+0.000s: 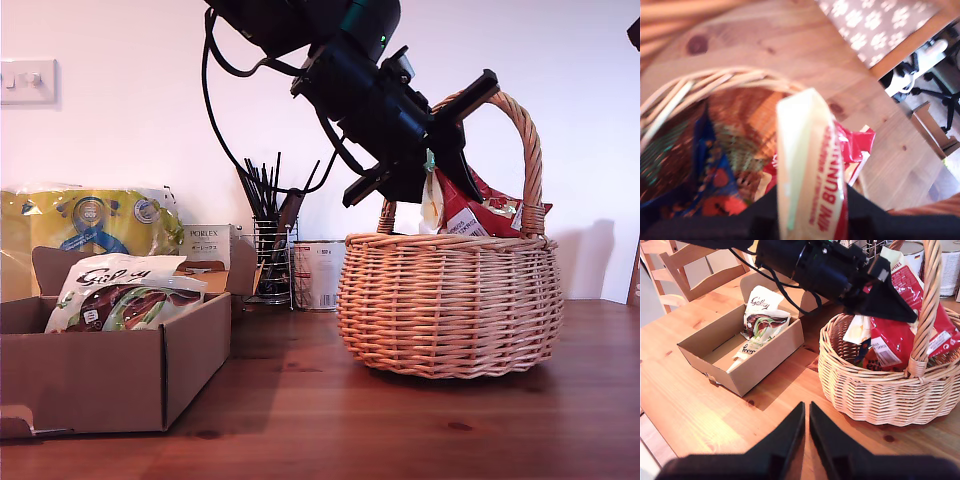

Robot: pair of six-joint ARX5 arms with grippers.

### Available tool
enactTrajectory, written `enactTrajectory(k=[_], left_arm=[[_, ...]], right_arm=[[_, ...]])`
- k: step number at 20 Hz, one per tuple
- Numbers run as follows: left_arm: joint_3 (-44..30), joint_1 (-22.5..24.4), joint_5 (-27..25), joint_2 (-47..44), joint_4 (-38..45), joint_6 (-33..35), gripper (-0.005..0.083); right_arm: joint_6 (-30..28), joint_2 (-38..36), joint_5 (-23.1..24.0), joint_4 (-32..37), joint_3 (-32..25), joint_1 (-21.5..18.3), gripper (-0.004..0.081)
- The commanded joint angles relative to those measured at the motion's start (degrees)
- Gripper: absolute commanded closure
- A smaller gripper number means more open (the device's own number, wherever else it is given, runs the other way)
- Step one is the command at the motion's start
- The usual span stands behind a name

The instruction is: Move the bags of Easter eggs from the cardboard box on the left into the woven basket on the right side.

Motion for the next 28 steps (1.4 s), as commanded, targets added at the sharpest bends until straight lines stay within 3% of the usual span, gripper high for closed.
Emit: enactTrajectory(k=[1,3,4,10,15,19,21,26,28], left_arm=[[-0.37,-0.55,-0.81,0.94,0.17,-0.37,0.0598],[-0.37,-0.92,-0.94,0.96,0.13,-0.66,0.0389],[-0.37,-1.09,-1.16,0.96,0.13,-0.59,0.0336],[-0.37,-0.66,-4.31,0.96,-0.11,0.09,0.0329],[0.00,-0.55,-11.34,0.77,-0.79,5.46,0.0328],[2.47,-0.52,-11.89,0.70,-2.71,9.40,0.0332],[4.04,-0.52,-11.87,0.63,-6.29,11.04,0.0402],[4.26,-0.39,-7.91,-0.98,-12.55,13.90,0.0762],[4.26,-0.42,-7.76,-1.95,-16.00,15.32,0.0794]], right_arm=[[-0.11,0.24,-0.20,0.24,0.85,0.22,0.0782],[-0.11,0.24,-0.20,0.26,0.85,0.22,0.0782],[-0.11,0.24,-0.22,0.26,0.85,0.22,0.0782],[-0.11,0.24,-0.37,0.22,0.85,0.22,0.0782],[-0.04,0.24,-0.46,0.09,0.85,0.22,0.0782],[0.09,0.24,-0.46,0.07,0.85,0.22,0.0782],[0.09,0.24,-0.46,0.04,0.85,0.22,0.0782],[0.07,0.24,-0.42,0.07,0.85,0.22,0.0782],[0.07,0.24,-0.42,0.09,0.85,0.22,0.0782]])
